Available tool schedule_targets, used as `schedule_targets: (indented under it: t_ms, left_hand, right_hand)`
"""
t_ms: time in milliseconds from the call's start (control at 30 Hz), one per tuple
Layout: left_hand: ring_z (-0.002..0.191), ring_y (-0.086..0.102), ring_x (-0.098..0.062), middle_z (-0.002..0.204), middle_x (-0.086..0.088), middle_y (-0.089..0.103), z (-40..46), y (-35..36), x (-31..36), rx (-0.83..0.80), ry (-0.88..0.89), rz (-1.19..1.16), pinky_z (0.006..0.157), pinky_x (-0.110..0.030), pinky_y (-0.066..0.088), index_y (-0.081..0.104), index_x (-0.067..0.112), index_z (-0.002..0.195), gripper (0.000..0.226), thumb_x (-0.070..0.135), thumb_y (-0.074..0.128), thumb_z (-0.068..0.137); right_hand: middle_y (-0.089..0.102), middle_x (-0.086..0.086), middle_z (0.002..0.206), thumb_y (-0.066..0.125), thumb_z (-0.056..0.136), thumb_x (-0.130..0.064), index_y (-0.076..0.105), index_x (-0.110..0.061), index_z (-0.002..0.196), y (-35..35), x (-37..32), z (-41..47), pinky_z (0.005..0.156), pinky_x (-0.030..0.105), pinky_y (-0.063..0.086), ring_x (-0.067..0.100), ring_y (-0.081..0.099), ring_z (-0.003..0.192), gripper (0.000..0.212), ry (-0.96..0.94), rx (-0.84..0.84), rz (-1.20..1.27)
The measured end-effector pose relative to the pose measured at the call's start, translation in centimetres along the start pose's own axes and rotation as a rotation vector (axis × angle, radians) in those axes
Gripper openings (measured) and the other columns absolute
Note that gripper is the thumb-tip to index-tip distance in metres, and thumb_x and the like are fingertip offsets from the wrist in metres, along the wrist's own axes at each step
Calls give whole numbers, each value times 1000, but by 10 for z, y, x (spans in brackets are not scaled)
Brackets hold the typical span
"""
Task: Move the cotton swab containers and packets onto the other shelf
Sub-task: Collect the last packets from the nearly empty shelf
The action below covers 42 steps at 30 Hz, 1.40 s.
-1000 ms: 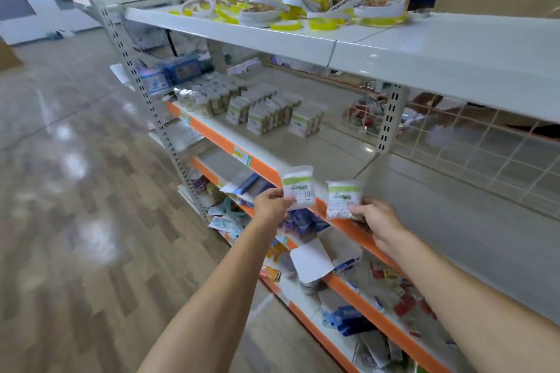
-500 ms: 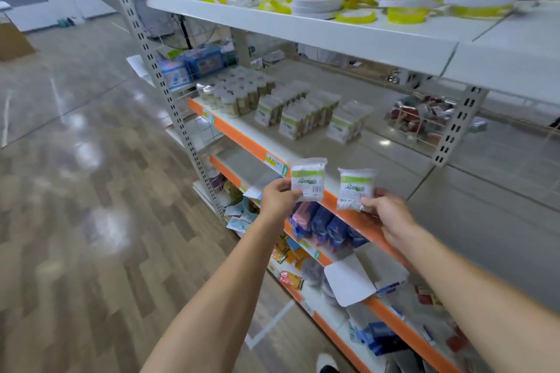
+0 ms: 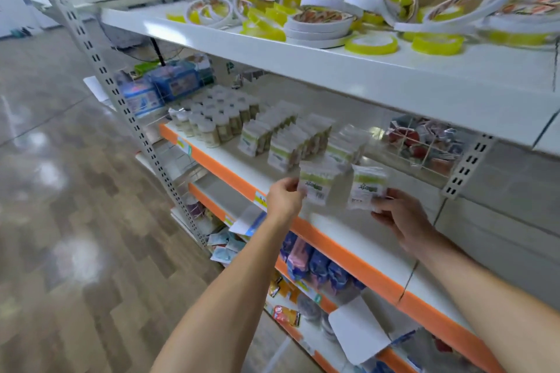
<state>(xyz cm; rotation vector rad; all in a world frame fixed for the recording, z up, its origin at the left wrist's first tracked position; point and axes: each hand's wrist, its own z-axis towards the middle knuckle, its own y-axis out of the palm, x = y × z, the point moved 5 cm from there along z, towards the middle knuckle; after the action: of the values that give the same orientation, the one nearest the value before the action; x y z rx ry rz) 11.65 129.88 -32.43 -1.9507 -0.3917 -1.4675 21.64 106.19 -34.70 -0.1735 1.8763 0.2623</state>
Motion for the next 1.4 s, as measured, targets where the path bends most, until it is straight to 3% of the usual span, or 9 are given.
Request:
schedule_targets:
  t_ms: [100, 200, 333, 533, 833, 1000, 1233, 1300, 1400]
  left_hand:
    - [96, 65, -19, 97, 0, 72, 19, 12, 4, -40, 17, 13, 81, -24, 47, 73, 15, 111, 22, 8, 65, 91]
    - [95, 65, -23, 97, -6, 73, 39, 22, 10, -64, 71, 77, 72, -20, 41, 72, 12, 104, 15, 8, 64, 92]
    - [78, 63, -13, 85, 4, 69, 64, 38, 13, -101, 139, 133, 54, -7, 38, 71, 15, 98, 13, 7, 62, 93]
    - [99, 64, -19, 108, -5, 72, 93, 53, 10, -142, 197, 171, 86, -23, 45, 68, 14, 118, 23, 12, 60, 97]
    - [98, 67, -25, 103, -8, 73, 121, 68, 9, -234, 237, 135, 82, -26, 50, 70, 11, 111, 25, 3, 60, 90]
    - [97, 67, -21, 103, -4, 73, 125, 72, 7, -286, 241, 93, 78, -21, 44, 69, 11, 114, 27, 4, 60, 90]
    - [107, 66, -17, 118, -3, 71, 117, 55, 0, -301, 252, 65, 94, -31, 52, 61, 15, 132, 39, 33, 61, 97]
    - [110, 64, -15, 124, -2, 68, 115, 49, -6, -323, 241, 43, 98, -26, 50, 58, 14, 136, 39, 20, 61, 98]
    - [104, 60, -9, 123, -3, 65, 111, 38, -13, -352, 214, 48, 86, -8, 45, 54, 13, 137, 41, 6, 55, 96]
  right_hand:
    - [74, 14, 97, 70, 82, 1, 73, -15, 97, -9, -4, 10, 93, 43, 54, 22, 67, 88, 22, -35, 78, -59]
    - [67, 26, 89, 74, 83, -4, 74, -9, 99, -10, -11, 17, 82, 43, 48, 25, 56, 84, 17, -77, 128, -122]
    - [65, 33, 109, 74, 84, -4, 73, -10, 97, -8, -13, 20, 82, 43, 46, 27, 56, 87, 14, -109, 194, -109]
    - [74, 12, 107, 76, 84, -5, 71, -13, 102, 7, -5, 19, 99, 49, 51, 32, 67, 105, 21, -122, 324, -86]
    - [73, -6, 88, 77, 84, -9, 71, -17, 94, 34, 5, 9, 67, 18, 46, 11, 65, 81, 14, -167, 502, -160]
    - [74, -3, 91, 77, 85, -10, 71, -15, 100, 46, 12, 12, 68, 19, 46, 10, 66, 84, 17, -142, 529, -118]
    - [73, 9, 92, 79, 82, -3, 69, -13, 95, 77, 9, 32, 73, 27, 51, 22, 67, 83, 19, -178, 507, -192]
    - [73, 6, 89, 80, 81, -5, 68, -17, 90, 87, 9, 38, 71, 27, 50, 22, 67, 80, 19, -186, 503, -221]
    - [72, -4, 84, 83, 79, -11, 68, -24, 88, 100, 10, 47, 77, 29, 52, 19, 68, 81, 22, -199, 530, -319]
